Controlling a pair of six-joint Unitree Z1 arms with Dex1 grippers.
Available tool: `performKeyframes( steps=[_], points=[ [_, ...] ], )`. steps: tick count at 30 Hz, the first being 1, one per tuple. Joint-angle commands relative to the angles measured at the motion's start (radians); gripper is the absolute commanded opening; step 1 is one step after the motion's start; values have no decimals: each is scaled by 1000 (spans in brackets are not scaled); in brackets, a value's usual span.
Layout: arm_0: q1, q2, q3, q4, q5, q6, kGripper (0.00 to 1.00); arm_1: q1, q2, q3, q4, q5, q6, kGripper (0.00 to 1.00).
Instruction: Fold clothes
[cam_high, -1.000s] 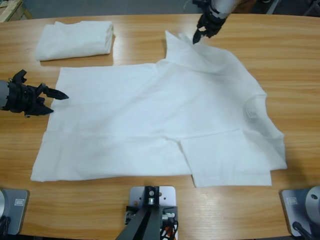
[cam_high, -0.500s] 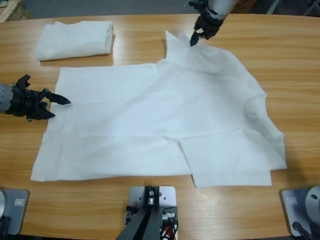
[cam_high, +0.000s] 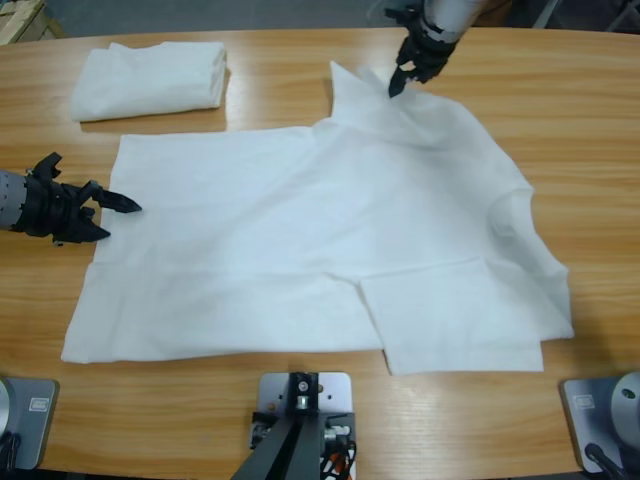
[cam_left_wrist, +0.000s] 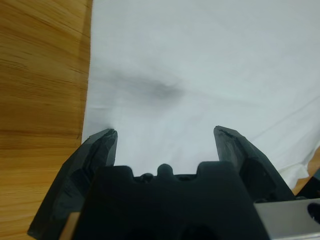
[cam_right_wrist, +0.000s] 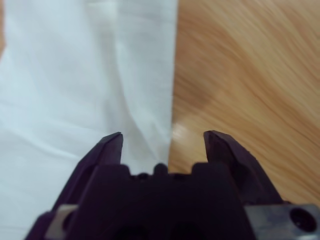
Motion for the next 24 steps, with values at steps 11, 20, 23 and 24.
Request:
performKeyframes(
  steps=[11,20,23,24],
  points=[
    [-9,53,46,-9,-3,10,757,-1,45,31,-7,15,-13,600],
    [-9,56,49,-10,-3,12,757,-1,75,19,-10,31,-13,596],
    [-9,59,48,-10,-3,12,757,-1,94,19,-10,40,-13,536],
    [-9,60,48,-10,-3,12,757,-1,98,19,-10,40,-13,505]
  ],
)
